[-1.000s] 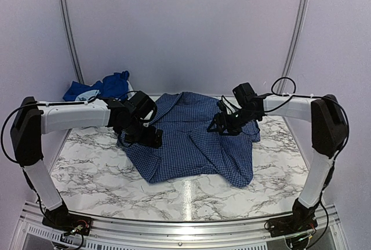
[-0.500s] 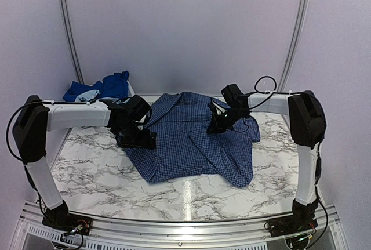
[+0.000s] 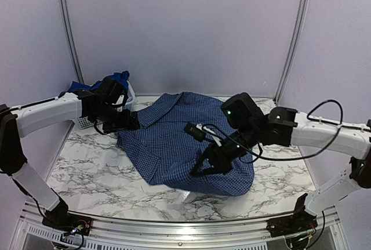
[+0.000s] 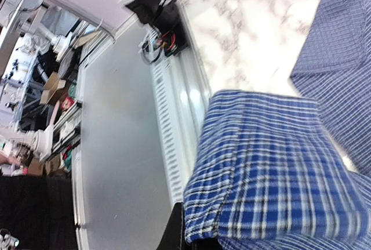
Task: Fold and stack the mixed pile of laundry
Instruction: Adjust the flattened shirt at the center of the board.
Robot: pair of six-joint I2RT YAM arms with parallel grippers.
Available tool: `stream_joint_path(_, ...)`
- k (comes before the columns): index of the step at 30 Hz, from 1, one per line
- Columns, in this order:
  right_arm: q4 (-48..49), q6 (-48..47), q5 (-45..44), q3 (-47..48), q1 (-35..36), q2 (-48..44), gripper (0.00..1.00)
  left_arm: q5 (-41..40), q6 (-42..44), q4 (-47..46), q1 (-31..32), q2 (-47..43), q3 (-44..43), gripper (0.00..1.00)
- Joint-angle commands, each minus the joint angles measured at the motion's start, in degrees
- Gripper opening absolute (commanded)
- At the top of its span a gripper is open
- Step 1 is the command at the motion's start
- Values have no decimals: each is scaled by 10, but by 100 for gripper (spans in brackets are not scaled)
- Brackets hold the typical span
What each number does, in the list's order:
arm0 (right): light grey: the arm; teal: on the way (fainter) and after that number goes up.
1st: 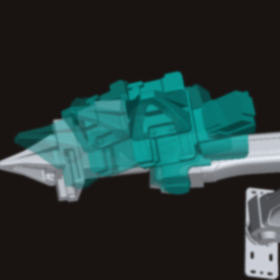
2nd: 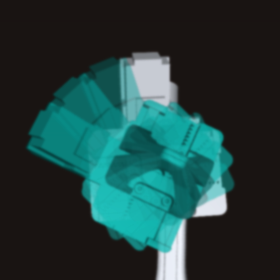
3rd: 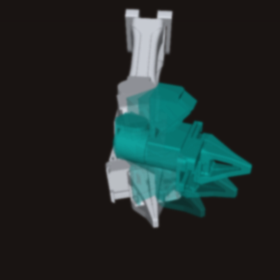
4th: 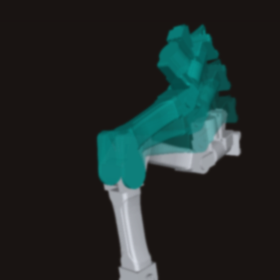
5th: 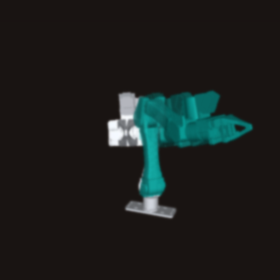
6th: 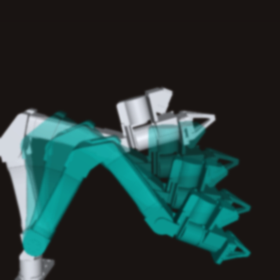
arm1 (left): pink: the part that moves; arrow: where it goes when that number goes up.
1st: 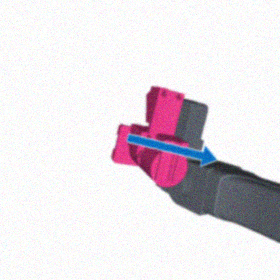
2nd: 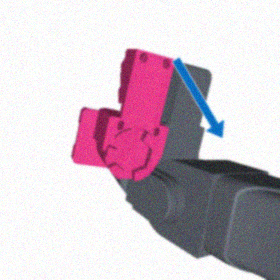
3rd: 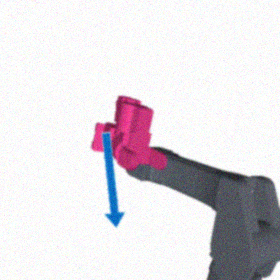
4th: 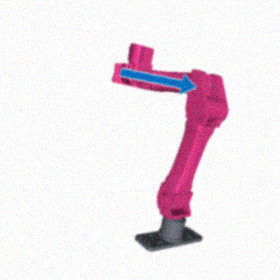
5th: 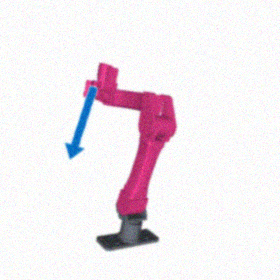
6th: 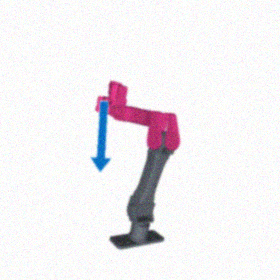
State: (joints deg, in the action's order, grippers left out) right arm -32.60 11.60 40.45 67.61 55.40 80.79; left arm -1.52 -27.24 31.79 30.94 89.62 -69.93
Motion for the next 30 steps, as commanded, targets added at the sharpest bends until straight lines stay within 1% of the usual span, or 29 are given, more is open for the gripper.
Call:
stream_joint_path(1, -20, 42, -2, -61, 15, -80, 0, 31, 20, 21, 0, -25, 21, 92)
stream_joint_path(4, -20, 27, 26, -53, 15, -96, 0, 47, 23, 19, 0, -32, 38, 90)
stream_joint_path(6, -31, -2, 50, -24, 15, -65, 0, 58, 33, 19, 2, -29, 45, 89)
stream_joint_path(8, -56, -33, 48, 13, 13, -29, 0, 59, 52, 18, 14, -22, 46, 88)
stream_joint_path(10, -68, -42, 17, 49, 3, -5, 0, 45, 70, 17, 40, -15, 45, 87)
stream_joint_path(13, -71, -35, -11, 60, -64, 9, 0, 32, 60, 16, 50, -6, 47, 86)
stream_joint_path(15, -78, -40, -50, 60, -112, 11, 0, 29, 41, 7, 52, 2, 50, 83)
stream_joint_path(19, -77, -36, -140, 55, -203, 45, 0, -2, 33, -9, 79, 34, 41, 83)
stream_joint_path(23, -78, -54, -187, 46, -239, 117, 0, -17, 34, -12, 118, 100, -10, 84)
stream_joint_path(25, -79, -58, -181, 44, -253, 150, 0, -30, 36, -6, 137, 129, -35, 84)
stream_joint_path(29, -49, -52, -181, 24, -268, 192, 9, -68, 26, 20, 167, 182, -67, 86)
stream_joint_path(30, -43, -50, -181, 21, -271, 201, 13, -71, 22, 22, 172, 192, -70, 85)
